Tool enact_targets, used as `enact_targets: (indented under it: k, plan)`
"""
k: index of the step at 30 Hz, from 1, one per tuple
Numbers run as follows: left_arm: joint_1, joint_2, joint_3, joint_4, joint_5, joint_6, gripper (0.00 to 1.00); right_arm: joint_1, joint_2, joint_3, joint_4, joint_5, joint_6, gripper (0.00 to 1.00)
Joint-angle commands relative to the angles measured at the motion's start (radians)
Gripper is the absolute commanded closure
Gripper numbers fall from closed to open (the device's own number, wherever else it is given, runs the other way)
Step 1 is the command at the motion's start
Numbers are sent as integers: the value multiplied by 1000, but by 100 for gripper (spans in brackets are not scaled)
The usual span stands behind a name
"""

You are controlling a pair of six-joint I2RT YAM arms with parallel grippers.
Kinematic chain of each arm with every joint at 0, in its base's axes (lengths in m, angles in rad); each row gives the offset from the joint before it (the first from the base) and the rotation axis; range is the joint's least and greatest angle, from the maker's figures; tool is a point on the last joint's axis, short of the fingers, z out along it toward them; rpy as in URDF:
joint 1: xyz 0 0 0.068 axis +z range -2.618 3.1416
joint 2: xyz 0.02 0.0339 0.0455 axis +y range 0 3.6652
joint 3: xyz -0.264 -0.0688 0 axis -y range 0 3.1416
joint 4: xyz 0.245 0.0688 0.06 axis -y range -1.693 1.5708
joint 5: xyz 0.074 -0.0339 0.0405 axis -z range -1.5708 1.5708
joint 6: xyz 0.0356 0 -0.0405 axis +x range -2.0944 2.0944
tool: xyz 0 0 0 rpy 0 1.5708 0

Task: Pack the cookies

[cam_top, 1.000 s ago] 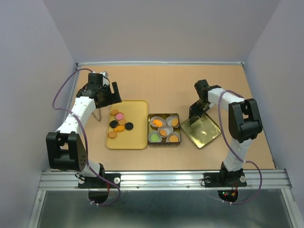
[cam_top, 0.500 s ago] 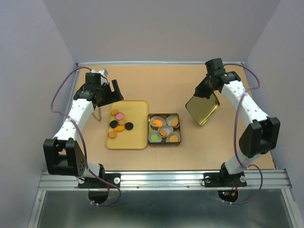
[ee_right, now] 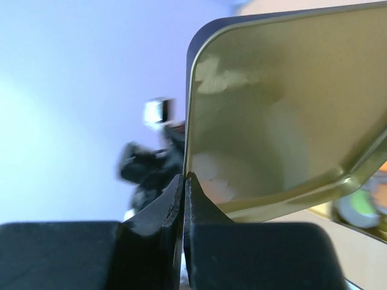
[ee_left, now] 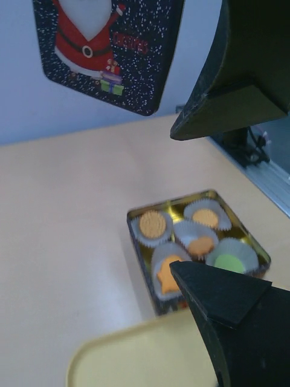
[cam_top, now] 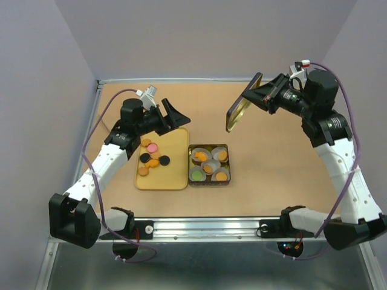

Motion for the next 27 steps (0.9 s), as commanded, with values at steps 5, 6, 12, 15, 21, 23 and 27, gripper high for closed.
enact_targets:
  k: [5, 6, 12, 15, 21, 23, 27]
  plan:
    - [-165, -111, -127, 425, -3, -410, 8, 2, -208, -336, 1113, -335, 702, 99]
    - [-179, -124, -143, 451, -19, -436, 8, 1, -221, -385, 1220, -326, 785, 100]
    - [-268, -216, -207, 521, -144, -552, 8, 2, -290, -479, 1474, -293, 1019, 100]
    - [-308, -261, -239, 558, -201, -601, 7, 2, -313, -482, 1492, -284, 1043, 100]
    - [-369, -315, -285, 623, -284, -678, 7, 2, -353, -516, 1543, -238, 1097, 100]
    - [-378, -324, -293, 658, -301, -704, 7, 2, -356, -513, 1552, -237, 1103, 100]
    - [-387, -348, -315, 739, -333, -755, 7, 2, -363, -519, 1566, -229, 1111, 100]
